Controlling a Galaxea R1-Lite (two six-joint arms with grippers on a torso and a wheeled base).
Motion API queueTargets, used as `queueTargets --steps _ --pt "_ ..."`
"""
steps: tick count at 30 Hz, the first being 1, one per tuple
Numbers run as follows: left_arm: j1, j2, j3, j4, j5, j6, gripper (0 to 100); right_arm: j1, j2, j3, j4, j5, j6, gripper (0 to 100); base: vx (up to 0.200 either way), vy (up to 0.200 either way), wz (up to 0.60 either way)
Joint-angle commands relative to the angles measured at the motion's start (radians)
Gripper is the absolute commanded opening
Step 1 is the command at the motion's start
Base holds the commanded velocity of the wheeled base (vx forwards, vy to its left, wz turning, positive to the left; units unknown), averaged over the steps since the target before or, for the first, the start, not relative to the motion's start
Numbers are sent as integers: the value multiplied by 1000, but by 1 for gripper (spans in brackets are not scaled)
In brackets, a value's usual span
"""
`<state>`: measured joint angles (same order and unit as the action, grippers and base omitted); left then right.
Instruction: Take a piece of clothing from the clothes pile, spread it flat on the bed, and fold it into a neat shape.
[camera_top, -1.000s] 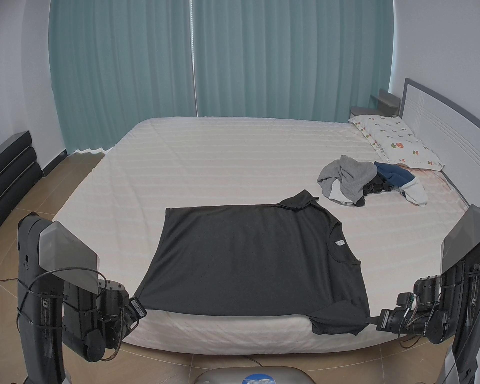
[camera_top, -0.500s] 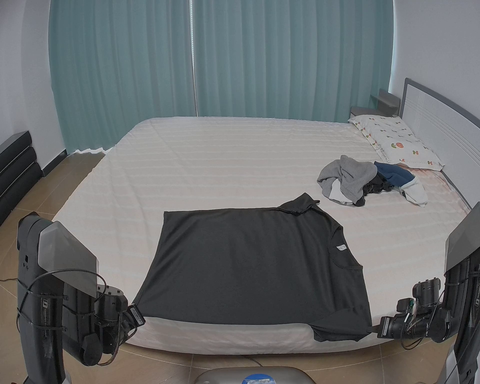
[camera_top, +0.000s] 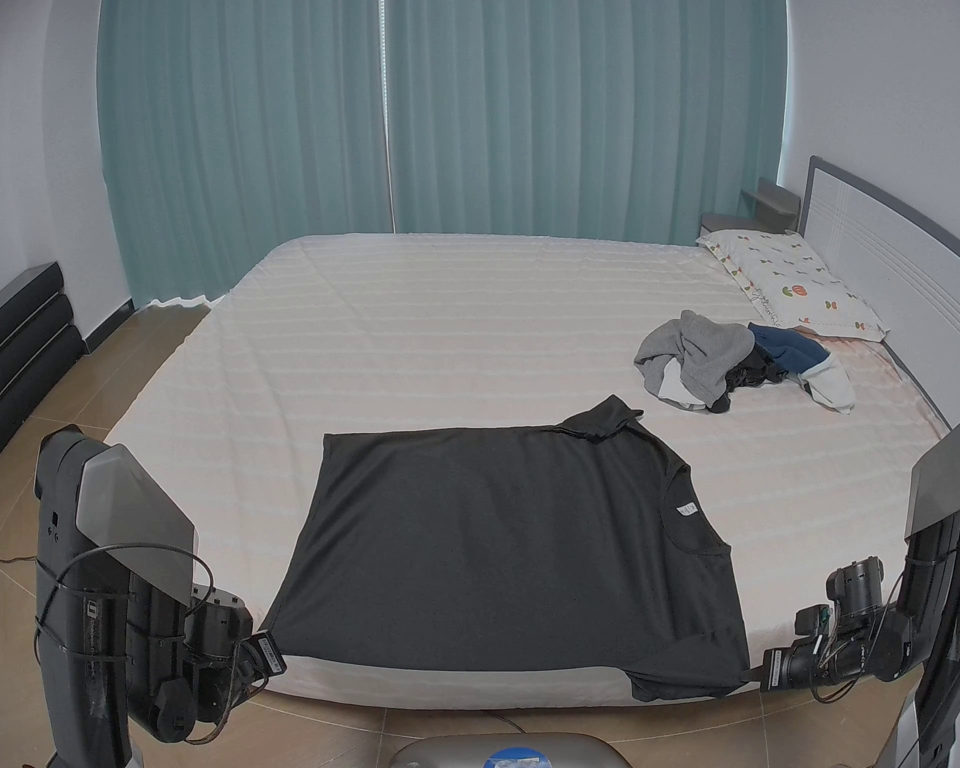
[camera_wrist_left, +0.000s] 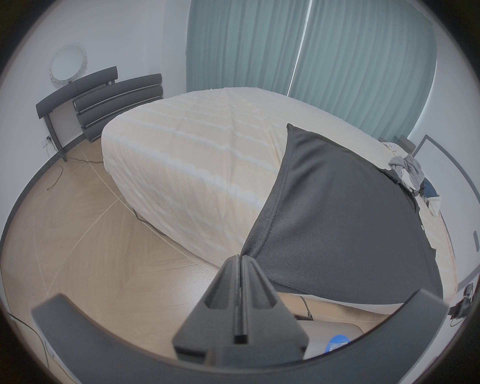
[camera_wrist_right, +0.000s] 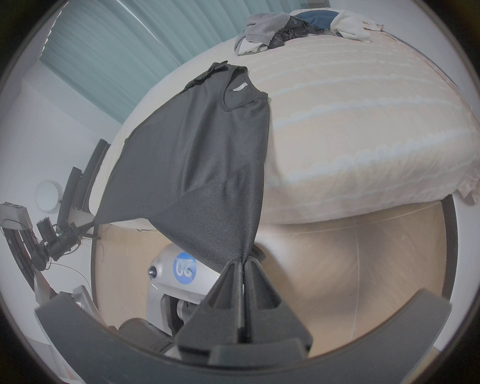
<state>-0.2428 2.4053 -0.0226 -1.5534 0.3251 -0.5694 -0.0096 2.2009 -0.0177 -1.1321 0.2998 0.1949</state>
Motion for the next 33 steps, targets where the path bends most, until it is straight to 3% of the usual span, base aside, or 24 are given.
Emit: queueTargets --steps 1,8,15,20,33 --pt "-4 1 19 -17 2 9 0 3 -53 18 54 -22 -26 0 0 0 0" --pt "-4 -35 6 -17 2 -3 0 -6 -112 18 43 -24 -32 0 0 0 0" --pt "19 -120 -89 -17 2 -83 0 -4 -82 -21 -184 -25 17 0 0 0 0" --pt "26 -147 -148 -17 2 -115 0 0 -64 -85 -259 -28 64 0 0 0 0" --pt "16 -138 -191 -17 0 -118 0 2 -69 -177 -270 -25 121 0 0 0 0"
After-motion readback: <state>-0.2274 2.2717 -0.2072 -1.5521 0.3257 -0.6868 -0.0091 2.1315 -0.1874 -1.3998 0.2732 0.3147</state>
